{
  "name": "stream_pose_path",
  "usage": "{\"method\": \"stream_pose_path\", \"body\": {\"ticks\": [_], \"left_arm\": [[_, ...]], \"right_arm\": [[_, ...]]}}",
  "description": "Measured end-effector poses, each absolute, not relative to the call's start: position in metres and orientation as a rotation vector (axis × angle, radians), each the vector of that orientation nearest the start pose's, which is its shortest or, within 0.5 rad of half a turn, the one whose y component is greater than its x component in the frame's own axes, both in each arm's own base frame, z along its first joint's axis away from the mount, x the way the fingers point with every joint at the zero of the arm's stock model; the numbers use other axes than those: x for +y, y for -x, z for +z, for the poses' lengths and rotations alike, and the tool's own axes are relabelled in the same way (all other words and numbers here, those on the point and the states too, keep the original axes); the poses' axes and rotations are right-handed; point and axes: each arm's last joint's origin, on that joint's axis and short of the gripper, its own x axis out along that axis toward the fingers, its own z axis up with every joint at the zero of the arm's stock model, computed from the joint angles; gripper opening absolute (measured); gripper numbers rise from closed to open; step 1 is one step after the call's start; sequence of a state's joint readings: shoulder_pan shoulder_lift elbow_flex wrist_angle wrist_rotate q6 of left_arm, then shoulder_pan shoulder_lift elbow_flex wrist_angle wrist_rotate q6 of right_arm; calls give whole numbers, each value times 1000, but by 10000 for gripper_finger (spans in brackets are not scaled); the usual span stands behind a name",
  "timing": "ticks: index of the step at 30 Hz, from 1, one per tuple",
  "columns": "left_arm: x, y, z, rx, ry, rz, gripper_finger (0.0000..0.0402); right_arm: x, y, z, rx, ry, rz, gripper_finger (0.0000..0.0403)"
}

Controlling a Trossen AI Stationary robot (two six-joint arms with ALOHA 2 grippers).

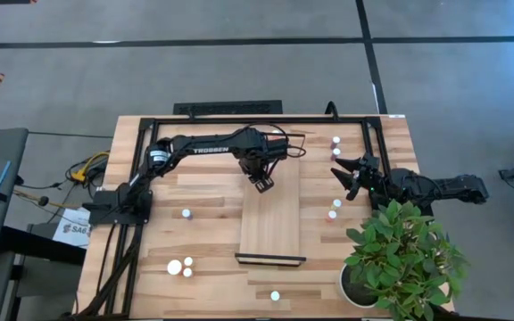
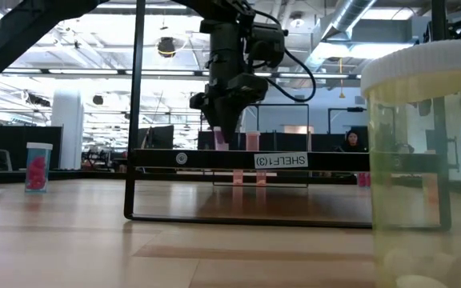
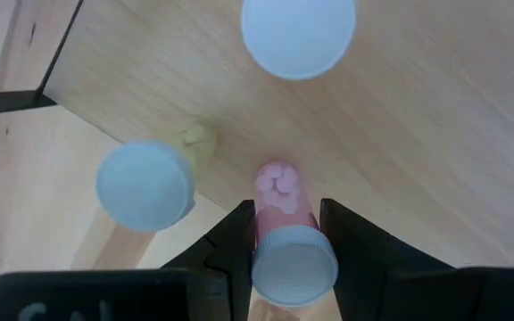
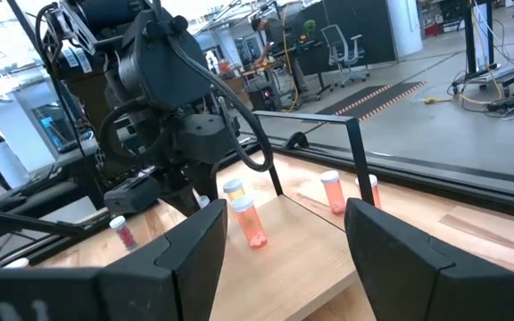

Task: Pick and place medicine bottles onto shelf by color
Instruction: Put the pink pill bottle on the shelf, then put the purple pill bottle on the shelf

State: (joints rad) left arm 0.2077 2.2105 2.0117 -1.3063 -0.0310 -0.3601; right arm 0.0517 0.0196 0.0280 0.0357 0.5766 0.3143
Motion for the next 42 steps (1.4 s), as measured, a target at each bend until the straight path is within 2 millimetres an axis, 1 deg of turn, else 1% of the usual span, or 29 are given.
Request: {"method": "stream_pose_path", "body": {"ticks": [5,12,16,20,25,29,33,36,39,42], "left_arm": [[91,-428,229,1440,421,460,109],[91,-428,229,1439,419,465,165],[92,-430,234,1417,420,462,183],[93,-432,251,1382,411,458,187],[92,-427,282,1368,390,473,187],[92,-422,311,1319,304,507,187],[95,-414,330,1264,213,496,188],[104,-407,343,1215,174,476,188],[119,-405,348,1170,168,505,187],[140,-403,350,1104,234,570,187]], "right_arm": [[-11,-93,175,-125,-321,-514,251],[-11,-93,175,-124,-321,-514,251],[-11,-93,175,-124,-321,-514,251],[-11,-93,175,-125,-321,-514,251],[-11,-93,175,-124,-321,-514,251],[-11,-93,175,-124,-321,-514,251],[-11,-93,175,-124,-321,-514,251],[-11,-93,175,-125,-321,-514,251],[-11,-93,175,-125,-321,-514,251],[-11,-93,175,-125,-321,-514,251]]}}
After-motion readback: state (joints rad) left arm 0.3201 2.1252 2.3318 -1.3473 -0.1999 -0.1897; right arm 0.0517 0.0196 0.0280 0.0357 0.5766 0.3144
